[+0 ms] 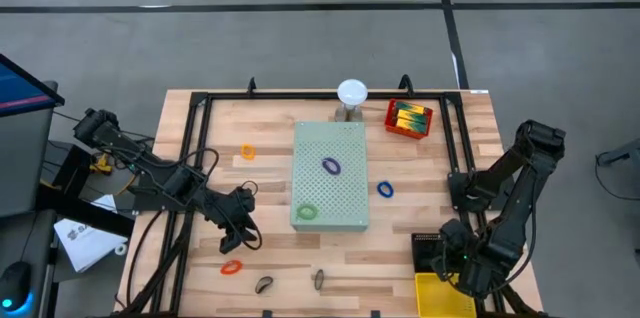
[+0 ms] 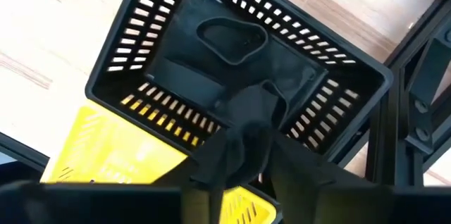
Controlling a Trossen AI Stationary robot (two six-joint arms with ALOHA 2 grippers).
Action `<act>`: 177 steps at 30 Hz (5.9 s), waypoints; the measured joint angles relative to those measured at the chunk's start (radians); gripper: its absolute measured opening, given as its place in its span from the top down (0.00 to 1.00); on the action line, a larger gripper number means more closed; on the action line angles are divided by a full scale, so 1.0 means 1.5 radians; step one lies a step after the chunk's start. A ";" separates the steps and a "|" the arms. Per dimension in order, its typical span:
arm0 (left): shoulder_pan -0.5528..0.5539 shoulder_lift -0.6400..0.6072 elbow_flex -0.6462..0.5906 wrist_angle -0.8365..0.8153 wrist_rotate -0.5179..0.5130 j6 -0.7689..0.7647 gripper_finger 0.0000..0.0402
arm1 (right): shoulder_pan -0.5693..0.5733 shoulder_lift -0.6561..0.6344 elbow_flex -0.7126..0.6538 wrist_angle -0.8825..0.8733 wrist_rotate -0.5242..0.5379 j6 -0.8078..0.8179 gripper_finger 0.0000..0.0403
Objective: Pick & Place Office Desk Supplies
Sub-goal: Put the black rubberband into the black bin
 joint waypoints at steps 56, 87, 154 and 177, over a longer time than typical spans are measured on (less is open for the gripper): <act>0.137 0.001 -0.160 -0.301 -0.047 -0.429 0.48 | -0.047 0.000 0.000 0.003 0.071 -0.005 0.43; 0.161 0.002 -0.260 -0.076 -0.031 -0.413 0.99 | -0.047 0.000 0.000 0.017 0.071 -0.007 0.43; 0.126 0.186 0.151 0.305 -0.172 0.210 1.00 | -0.476 0.000 0.000 0.875 0.287 -0.684 0.43; 0.166 0.255 0.244 0.280 -0.150 0.269 1.00 | -0.489 0.000 0.000 0.872 0.285 -0.711 0.69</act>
